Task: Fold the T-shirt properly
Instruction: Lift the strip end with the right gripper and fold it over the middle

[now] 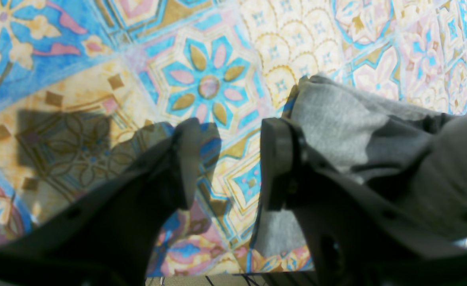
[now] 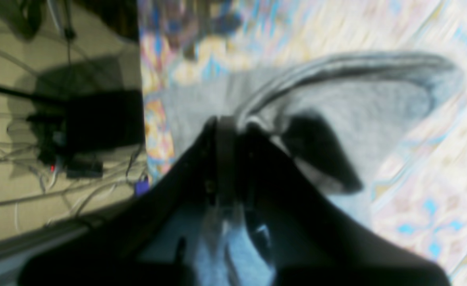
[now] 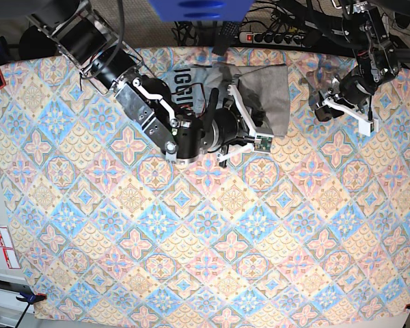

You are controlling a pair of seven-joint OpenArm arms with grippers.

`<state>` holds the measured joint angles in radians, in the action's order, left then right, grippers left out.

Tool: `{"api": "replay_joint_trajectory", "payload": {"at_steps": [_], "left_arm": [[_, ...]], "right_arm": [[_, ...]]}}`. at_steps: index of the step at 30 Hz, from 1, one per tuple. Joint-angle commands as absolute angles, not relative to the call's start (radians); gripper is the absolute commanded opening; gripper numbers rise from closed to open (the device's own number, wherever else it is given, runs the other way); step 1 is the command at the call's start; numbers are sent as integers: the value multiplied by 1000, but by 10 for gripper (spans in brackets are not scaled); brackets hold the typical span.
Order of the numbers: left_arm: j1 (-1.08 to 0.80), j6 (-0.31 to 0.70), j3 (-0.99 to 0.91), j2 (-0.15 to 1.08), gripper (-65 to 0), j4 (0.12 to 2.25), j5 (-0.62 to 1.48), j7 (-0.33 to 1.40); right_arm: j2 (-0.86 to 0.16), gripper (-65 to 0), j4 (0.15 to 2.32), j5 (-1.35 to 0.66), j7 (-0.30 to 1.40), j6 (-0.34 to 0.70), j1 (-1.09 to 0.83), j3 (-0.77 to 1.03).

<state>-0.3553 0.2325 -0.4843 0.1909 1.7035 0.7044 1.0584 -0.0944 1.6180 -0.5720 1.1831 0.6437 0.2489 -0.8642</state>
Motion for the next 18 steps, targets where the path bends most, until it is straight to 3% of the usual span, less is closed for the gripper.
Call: {"api": "replay_joint_trajectory", "payload": {"at_steps": [1, 5, 12, 18], "left_arm": [[-354, 234, -489, 202, -418, 1718, 713, 1047], [-354, 234, -489, 202, -417, 1718, 713, 1049], [-354, 234, -487, 202, -417, 1718, 713, 1049], [-354, 234, -452, 202, -417, 1718, 713, 1047]], "right_arm": [[-77, -635, 1638, -596, 1150, 650, 277, -866], [-77, -614, 1638, -595, 1150, 650, 277, -866], [-82, -455, 1653, -593, 1148, 647, 274, -831], [-166, -447, 1658, -593, 1148, 647, 272, -702]]}}
